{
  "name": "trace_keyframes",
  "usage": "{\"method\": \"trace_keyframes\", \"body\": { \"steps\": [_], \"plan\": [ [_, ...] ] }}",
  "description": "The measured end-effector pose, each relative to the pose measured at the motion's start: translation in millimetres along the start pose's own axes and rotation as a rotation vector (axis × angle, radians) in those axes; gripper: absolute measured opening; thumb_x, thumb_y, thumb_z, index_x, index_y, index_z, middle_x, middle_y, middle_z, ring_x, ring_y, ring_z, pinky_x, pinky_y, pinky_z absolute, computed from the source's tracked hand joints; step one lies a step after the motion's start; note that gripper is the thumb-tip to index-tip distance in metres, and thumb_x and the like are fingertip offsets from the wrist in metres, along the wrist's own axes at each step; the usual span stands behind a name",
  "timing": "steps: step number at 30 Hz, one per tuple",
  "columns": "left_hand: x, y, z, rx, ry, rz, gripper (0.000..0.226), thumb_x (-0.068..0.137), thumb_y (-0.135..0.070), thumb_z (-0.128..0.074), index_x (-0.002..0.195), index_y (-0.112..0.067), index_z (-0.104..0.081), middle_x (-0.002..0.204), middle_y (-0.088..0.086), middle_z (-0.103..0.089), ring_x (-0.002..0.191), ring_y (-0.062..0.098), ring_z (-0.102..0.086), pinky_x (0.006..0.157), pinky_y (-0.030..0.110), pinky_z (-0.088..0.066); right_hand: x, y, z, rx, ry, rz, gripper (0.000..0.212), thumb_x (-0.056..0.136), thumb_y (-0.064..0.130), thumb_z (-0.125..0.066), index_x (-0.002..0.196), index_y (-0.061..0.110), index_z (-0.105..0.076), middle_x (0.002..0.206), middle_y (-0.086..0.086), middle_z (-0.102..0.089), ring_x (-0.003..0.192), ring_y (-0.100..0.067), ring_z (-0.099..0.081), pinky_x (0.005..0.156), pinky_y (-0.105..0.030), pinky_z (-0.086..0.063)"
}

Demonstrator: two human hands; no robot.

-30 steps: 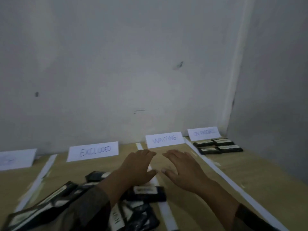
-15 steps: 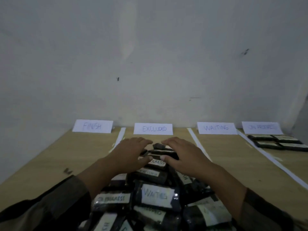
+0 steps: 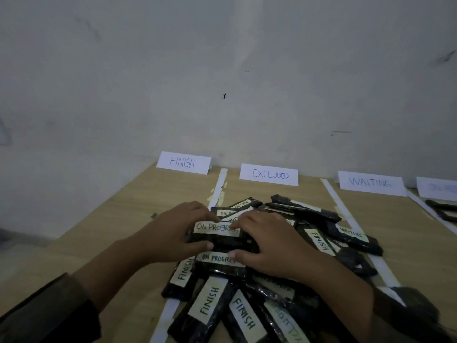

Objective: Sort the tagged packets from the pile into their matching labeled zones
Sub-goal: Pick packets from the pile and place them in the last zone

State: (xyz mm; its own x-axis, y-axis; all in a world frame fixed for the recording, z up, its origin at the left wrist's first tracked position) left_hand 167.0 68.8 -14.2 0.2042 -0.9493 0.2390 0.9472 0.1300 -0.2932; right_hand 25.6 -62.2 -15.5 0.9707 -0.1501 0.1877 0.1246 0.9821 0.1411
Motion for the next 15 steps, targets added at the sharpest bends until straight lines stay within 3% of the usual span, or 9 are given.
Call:
{"method": "trace_keyframes", "body": {
  "steps": [4, 7, 11, 15],
  "plan": [
    [-16, 3, -7, -0.036, 0.001, -0.006, 0.047, 0.068, -0.066, -0.066, 0.11, -0.05, -0.055, 0.11, -0.029, -0.041, 0.106, -0.008, -0.041, 0.083, 0.012, -0.037, -9, 10, -5, -0.05, 0.038, 0.019, 0.073, 0.074, 0.076, -0.048, 0.134, 0.036, -0.039, 0.147, 0.011, -0.027, 0.136, -0.012, -0.022, 0.113, -0.037, -0.015],
    [-18, -1, -19, -0.018, 0.013, -0.008, 0.051, 0.065, -0.064, -0.07, 0.111, -0.047, -0.056, 0.107, -0.029, -0.039, 0.102, -0.009, -0.039, 0.08, 0.012, -0.037, -16, 12, -11, -0.084, -0.003, 0.026, 0.076, 0.073, 0.073, -0.053, 0.138, 0.035, -0.039, 0.154, 0.007, -0.019, 0.142, -0.016, -0.014, 0.115, -0.04, -0.009],
    [-17, -5, -29, -0.044, 0.007, 0.018, 0.049, 0.065, -0.058, -0.074, 0.107, -0.046, -0.052, 0.106, -0.025, -0.046, 0.096, -0.008, -0.044, 0.079, 0.015, -0.041, -23, 10, -19, -0.146, -0.083, 0.053, 0.063, 0.068, 0.071, -0.052, 0.119, 0.034, -0.061, 0.135, 0.004, -0.051, 0.127, -0.019, -0.047, 0.106, -0.05, -0.036],
    [-11, -12, -27, -0.118, 0.038, 0.087, 0.048, 0.061, -0.048, -0.082, 0.094, -0.043, -0.048, 0.094, -0.025, -0.055, 0.083, -0.009, -0.052, 0.069, 0.011, -0.042, -25, 10, -18, -0.145, -0.186, 0.084, 0.058, 0.063, 0.064, -0.061, 0.112, 0.033, -0.064, 0.112, 0.011, -0.061, 0.105, -0.012, -0.057, 0.098, -0.04, -0.043]
  ]
}}
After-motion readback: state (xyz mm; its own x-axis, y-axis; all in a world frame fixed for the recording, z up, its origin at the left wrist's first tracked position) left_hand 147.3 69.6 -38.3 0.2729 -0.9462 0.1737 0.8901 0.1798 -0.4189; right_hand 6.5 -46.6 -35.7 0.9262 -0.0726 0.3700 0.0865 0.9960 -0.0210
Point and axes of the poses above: each hand's wrist, its own x-axis towards the middle knuckle, its own z-axis out of the back of the hand, y = z × x, the point moved 4 cm from there along x, towards the middle knuckle
